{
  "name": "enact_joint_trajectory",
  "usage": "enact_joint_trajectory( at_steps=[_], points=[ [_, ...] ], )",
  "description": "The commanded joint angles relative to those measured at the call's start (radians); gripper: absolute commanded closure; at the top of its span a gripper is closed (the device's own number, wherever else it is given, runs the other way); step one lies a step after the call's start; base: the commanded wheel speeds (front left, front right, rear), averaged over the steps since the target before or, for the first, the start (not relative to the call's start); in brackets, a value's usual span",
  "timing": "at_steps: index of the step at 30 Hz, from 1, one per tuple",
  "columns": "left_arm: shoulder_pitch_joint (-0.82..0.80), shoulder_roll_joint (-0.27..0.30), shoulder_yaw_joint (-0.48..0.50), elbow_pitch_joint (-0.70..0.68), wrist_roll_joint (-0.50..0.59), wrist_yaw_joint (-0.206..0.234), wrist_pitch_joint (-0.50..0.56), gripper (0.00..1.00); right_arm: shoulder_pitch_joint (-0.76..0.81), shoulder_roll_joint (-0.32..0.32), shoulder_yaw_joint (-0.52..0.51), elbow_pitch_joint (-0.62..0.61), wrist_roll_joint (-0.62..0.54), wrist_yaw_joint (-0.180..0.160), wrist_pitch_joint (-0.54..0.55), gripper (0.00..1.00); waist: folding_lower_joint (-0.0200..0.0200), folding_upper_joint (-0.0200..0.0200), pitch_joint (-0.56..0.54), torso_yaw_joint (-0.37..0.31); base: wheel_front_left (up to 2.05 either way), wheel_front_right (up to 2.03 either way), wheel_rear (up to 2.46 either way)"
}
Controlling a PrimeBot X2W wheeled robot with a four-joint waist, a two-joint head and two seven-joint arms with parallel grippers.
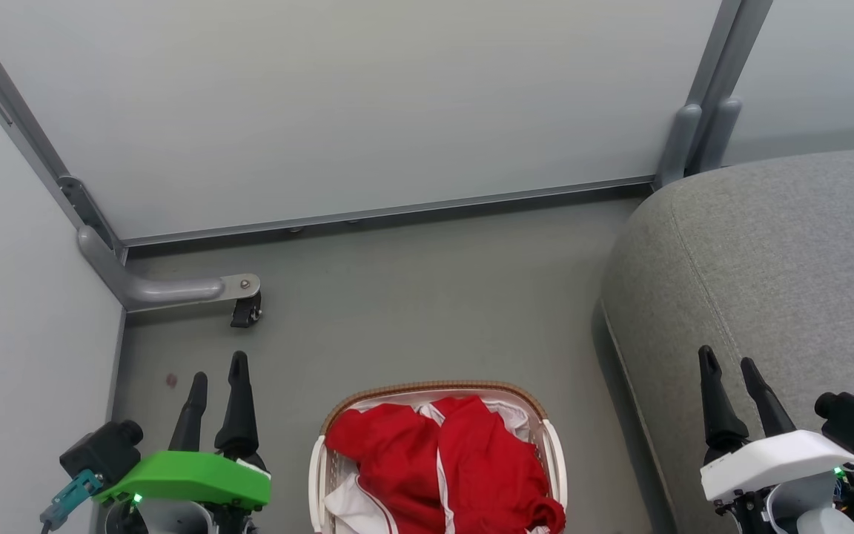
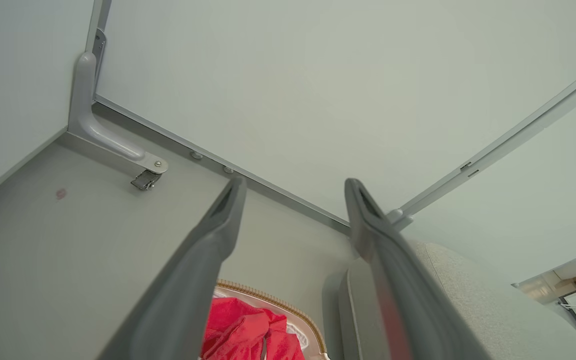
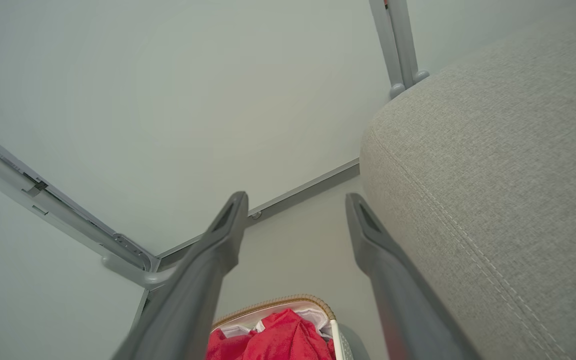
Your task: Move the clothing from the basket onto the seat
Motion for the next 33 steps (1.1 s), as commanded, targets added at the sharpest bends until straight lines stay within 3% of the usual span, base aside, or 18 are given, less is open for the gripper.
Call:
enact_joint_trajectory(
  at_steps=[1,33],
  points=[
    [0.006,0.008,-0.003,-0.004,0.035,0.001,-0.013,0.00,0.003,-0.008,0.001,-0.007,-0.043,0.000,-0.014,0.00,0.0000,0.0000,0.001,0.001,0.00,0.00,0.00],
    [0.003,0.010,-0.050,0.077,0.262,0.018,-0.087,0.00,0.021,-0.011,0.014,-0.009,-0.354,0.001,-0.088,0.00,0.0000,0.0000,0.009,0.011,0.00,0.00,0.00]
  ],
)
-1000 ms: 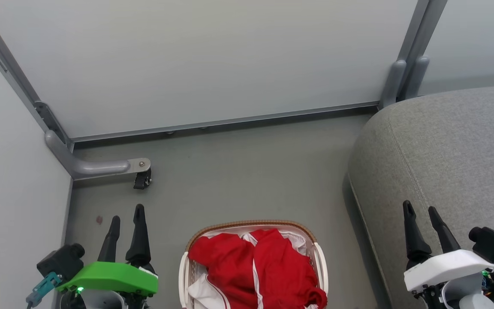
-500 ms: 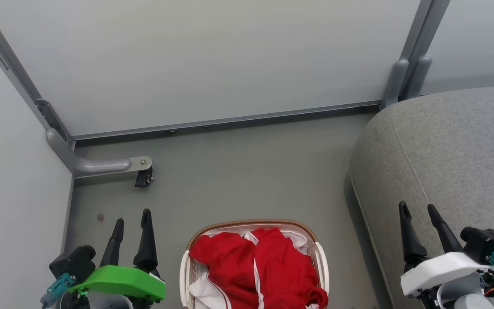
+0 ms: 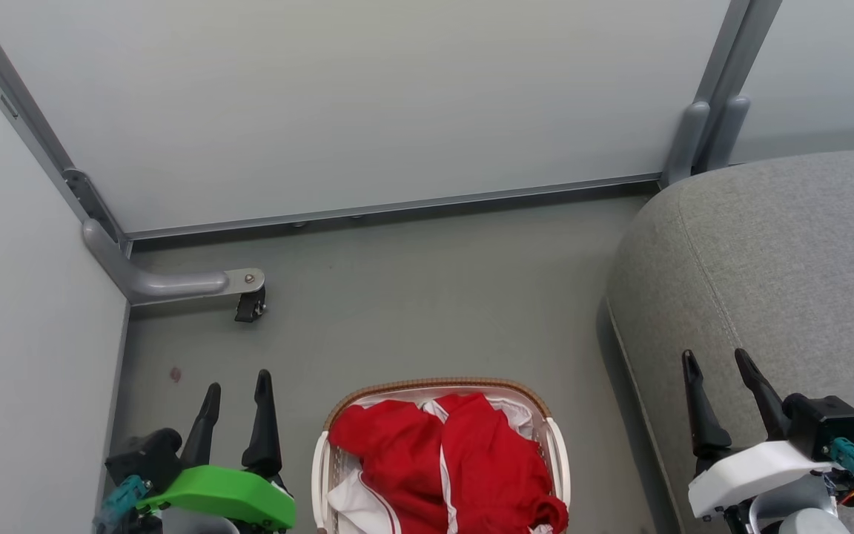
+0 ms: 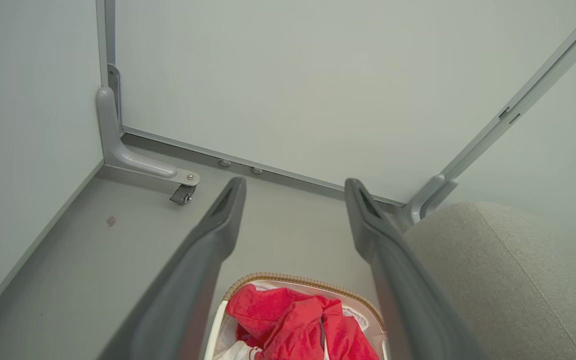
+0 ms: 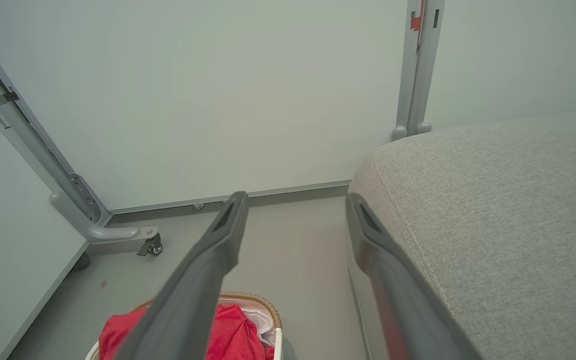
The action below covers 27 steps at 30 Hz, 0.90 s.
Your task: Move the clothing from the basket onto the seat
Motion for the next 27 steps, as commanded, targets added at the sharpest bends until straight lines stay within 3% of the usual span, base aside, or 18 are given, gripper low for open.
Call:
enact_joint_trajectory(
  at_steps=[1,27],
  points=[
    [0.002,0.008,-0.004,0.000,0.025,0.005,-0.009,0.00,0.015,-0.006,0.001,-0.008,-0.022,0.000,-0.010,0.00,0.0000,0.0000,0.000,0.000,0.00,0.00,0.00],
    [0.008,0.009,-0.031,0.032,0.157,0.011,-0.052,0.00,0.025,-0.008,0.010,-0.011,-0.196,0.000,-0.053,0.00,0.0000,0.0000,0.004,0.009,0.00,0.00,0.00]
  ],
)
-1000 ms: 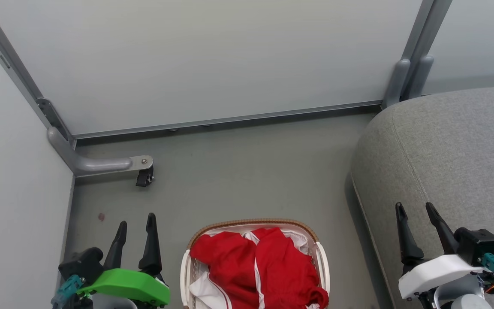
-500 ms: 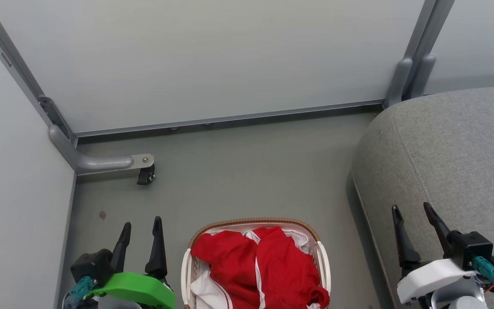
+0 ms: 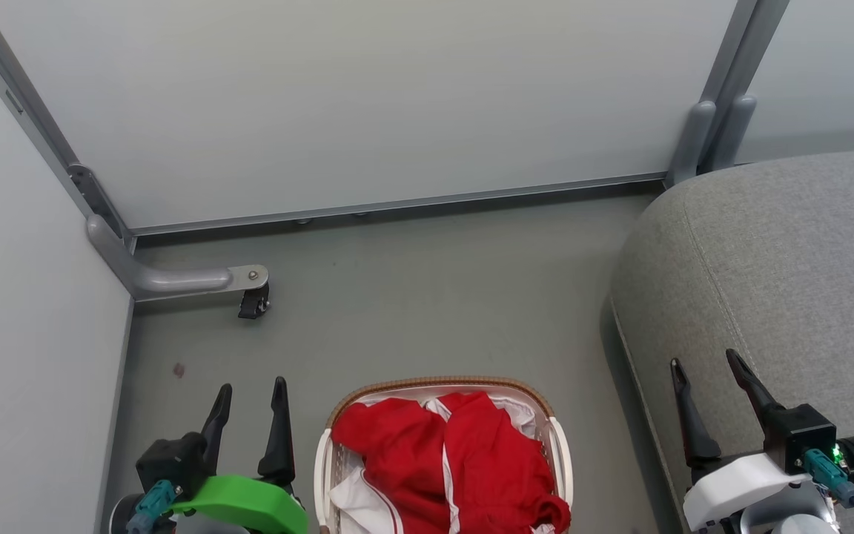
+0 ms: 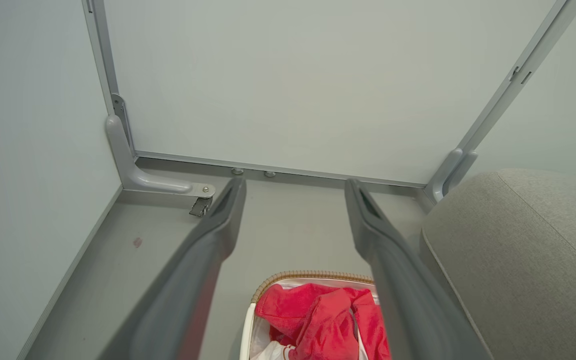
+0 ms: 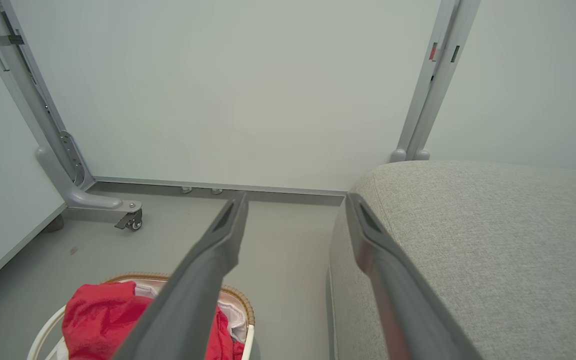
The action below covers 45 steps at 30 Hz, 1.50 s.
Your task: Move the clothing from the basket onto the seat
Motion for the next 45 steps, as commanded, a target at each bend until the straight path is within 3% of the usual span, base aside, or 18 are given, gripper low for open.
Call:
enact_joint_trajectory(
  at_steps=[1,27,36,45],
  points=[
    [0.008,0.007,-0.001,0.002,0.000,-0.002,-0.004,0.00,0.010,-0.006,0.000,-0.003,-0.002,0.000,-0.005,0.00,0.0000,0.0000,0.000,0.000,0.00,0.00,0.00],
    [-0.011,0.007,-0.007,-0.003,-0.007,0.001,-0.004,0.00,-0.013,-0.006,0.002,-0.019,0.006,0.000,-0.005,0.00,0.0000,0.0000,0.038,-0.011,0.00,0.00,0.00],
    [-0.104,0.007,-0.043,0.033,0.051,-0.011,-0.004,0.00,-0.081,-0.006,0.015,-0.040,0.008,0.000,-0.005,0.00,0.0000,0.0000,0.190,-0.052,0.00,0.00,0.00],
    [-0.266,0.007,-0.134,0.211,0.066,-0.027,-0.003,0.00,-0.175,-0.005,0.034,-0.064,0.000,0.000,-0.005,0.00,0.0000,0.0000,0.391,-0.109,0.00,0.00,0.00]
  ],
)
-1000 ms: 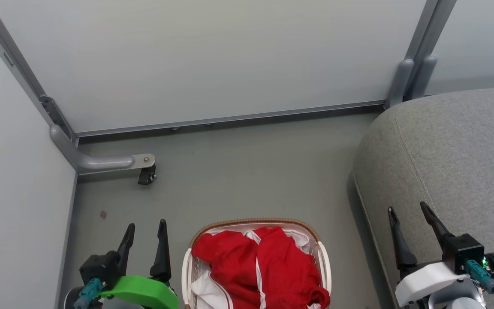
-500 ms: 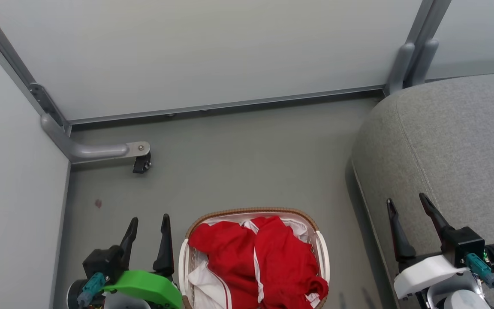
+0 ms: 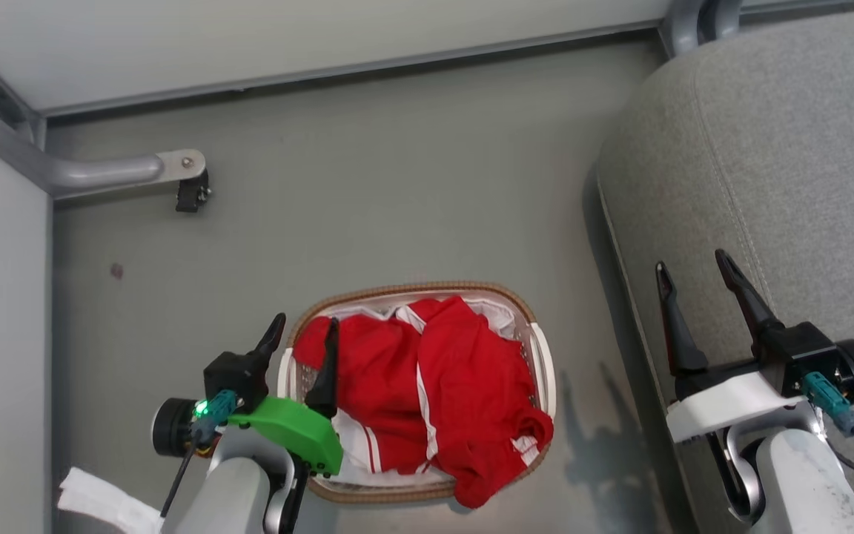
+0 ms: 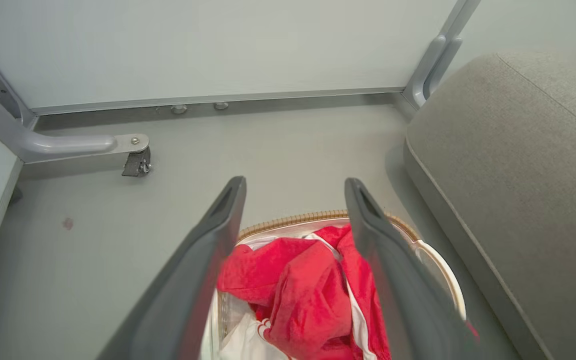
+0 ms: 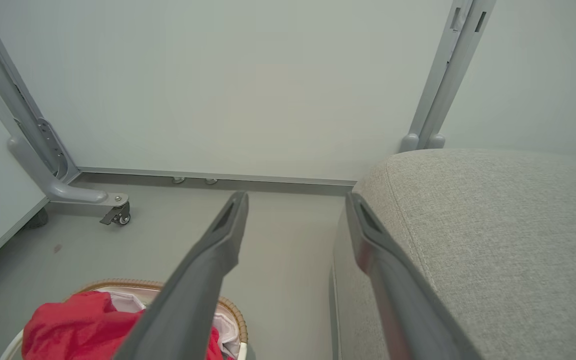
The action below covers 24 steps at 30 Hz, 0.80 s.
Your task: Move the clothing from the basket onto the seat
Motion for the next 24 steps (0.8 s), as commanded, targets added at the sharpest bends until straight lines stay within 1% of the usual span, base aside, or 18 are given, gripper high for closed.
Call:
enact_joint_trajectory(
  at_steps=[1,7,12,19,24],
  points=[
    [-0.041,0.007,-0.010,0.026,-0.001,-0.005,-0.001,0.00,-0.023,-0.004,0.003,-0.007,-0.003,0.000,-0.005,0.00,-0.0001,0.0000,0.134,-0.057,0.00,0.00,0.00],
    [-0.160,0.007,-0.077,0.171,-0.020,-0.014,-0.001,0.00,-0.073,-0.004,0.019,-0.019,0.012,0.000,-0.005,0.00,-0.0001,0.0000,0.235,-0.094,0.00,0.00,0.00],
    [-0.253,0.007,-0.123,0.303,0.013,-0.015,-0.001,0.00,-0.103,-0.004,0.037,-0.030,0.024,0.000,-0.005,0.00,-0.0001,0.0000,0.308,-0.125,0.00,0.00,0.00],
    [-0.343,0.012,-0.130,0.456,0.037,-0.003,-0.001,0.00,-0.127,-0.004,0.061,-0.038,0.036,0.000,-0.005,0.00,-0.0001,0.0000,0.379,-0.152,0.00,0.00,0.00],
    [-0.388,0.012,-0.135,0.552,0.031,-0.007,-0.001,0.00,-0.137,-0.004,0.071,-0.036,0.046,0.000,-0.005,0.00,-0.0001,0.0000,0.404,-0.161,0.00,0.00,0.00]
  ],
)
